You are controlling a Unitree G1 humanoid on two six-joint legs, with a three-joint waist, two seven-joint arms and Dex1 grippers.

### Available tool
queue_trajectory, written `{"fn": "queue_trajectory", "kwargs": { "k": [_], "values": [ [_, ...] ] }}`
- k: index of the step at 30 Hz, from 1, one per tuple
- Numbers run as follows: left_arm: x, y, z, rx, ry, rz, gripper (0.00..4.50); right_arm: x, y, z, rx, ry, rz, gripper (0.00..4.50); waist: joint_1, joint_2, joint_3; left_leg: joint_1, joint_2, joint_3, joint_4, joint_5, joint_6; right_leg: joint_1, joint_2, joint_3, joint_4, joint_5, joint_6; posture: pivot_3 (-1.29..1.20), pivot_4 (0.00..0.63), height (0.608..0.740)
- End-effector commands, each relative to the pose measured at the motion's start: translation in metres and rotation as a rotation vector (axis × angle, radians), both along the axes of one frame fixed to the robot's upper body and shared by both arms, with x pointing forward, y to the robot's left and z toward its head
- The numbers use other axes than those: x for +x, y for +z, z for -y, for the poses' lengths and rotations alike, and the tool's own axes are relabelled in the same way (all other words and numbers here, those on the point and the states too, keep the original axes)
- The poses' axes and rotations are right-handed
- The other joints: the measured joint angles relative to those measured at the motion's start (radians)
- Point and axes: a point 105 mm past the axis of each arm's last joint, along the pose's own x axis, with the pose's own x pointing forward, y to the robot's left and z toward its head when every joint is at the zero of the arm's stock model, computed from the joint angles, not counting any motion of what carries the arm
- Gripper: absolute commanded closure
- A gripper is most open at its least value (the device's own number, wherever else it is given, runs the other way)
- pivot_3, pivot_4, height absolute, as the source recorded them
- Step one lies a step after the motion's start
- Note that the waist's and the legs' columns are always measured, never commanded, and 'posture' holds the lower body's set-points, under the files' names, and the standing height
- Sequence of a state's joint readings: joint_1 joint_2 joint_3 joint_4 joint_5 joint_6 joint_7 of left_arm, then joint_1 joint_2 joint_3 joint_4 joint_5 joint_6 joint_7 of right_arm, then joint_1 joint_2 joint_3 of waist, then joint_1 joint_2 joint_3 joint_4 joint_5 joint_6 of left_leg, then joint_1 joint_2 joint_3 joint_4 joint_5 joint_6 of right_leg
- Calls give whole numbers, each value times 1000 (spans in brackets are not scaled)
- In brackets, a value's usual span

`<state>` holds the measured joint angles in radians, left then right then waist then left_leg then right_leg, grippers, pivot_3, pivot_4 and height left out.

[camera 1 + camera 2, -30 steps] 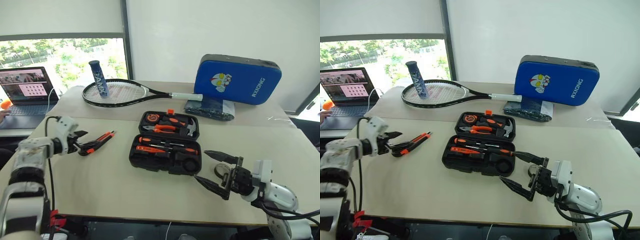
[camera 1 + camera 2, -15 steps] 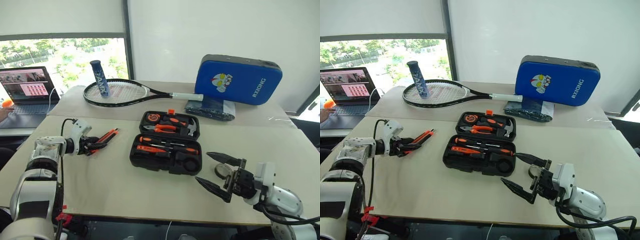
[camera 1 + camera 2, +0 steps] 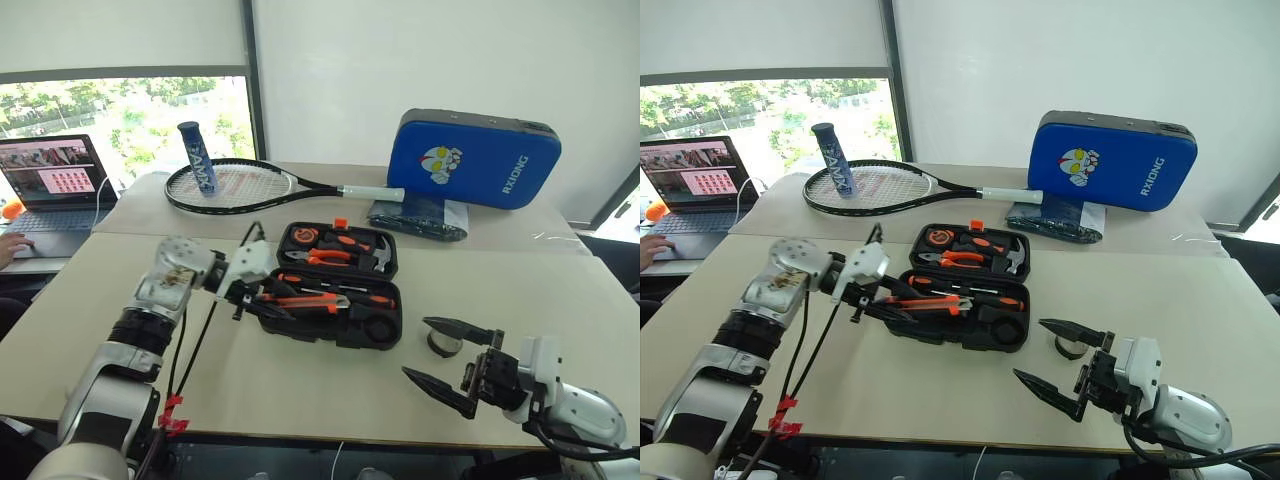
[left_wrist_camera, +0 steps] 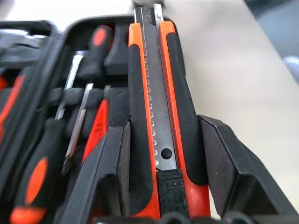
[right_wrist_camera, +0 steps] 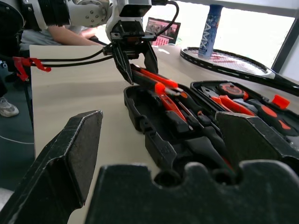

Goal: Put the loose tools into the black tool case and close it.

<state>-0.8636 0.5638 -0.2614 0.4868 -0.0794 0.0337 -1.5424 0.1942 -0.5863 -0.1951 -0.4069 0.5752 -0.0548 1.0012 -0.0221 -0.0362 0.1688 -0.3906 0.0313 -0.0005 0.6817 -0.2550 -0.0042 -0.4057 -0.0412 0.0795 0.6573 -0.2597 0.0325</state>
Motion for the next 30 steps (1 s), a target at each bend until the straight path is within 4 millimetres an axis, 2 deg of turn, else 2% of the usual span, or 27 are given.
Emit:
{"fn": "queue_trajectory", "kwargs": {
  "k": [1, 11, 21, 30],
  "values": [
    [8, -2, 3, 50, 13, 72, 2799, -7, 13, -2, 3, 3, 59, 0, 0, 0, 0, 0, 0, 0, 0, 0, 0, 0, 0, 0, 0, 0, 0, 0, 150, 740],
    [14, -22, 12, 112, -12, 81, 2799, -9, 12, -4, 10, -5, 54, 0, 8, 0, 0, 0, -1, 0, 0, 0, 0, 1, 0, 0, -1, 0, 0, 0, 150, 740],
    [17, -28, 22, 139, -59, 89, 2799, -8, 10, -5, 13, -6, 51, 0, 7, 0, 0, 0, -1, 0, 0, 0, 0, 1, 0, 0, -1, 0, 0, 0, 150, 740],
    [11, -32, 26, 147, -107, 31, 2799, -7, 10, -4, 12, -9, 53, 0, 10, 0, 0, 0, -1, 0, 0, 0, 0, 2, 0, 0, -2, -1, 1, 0, 150, 740]
  ]
}}
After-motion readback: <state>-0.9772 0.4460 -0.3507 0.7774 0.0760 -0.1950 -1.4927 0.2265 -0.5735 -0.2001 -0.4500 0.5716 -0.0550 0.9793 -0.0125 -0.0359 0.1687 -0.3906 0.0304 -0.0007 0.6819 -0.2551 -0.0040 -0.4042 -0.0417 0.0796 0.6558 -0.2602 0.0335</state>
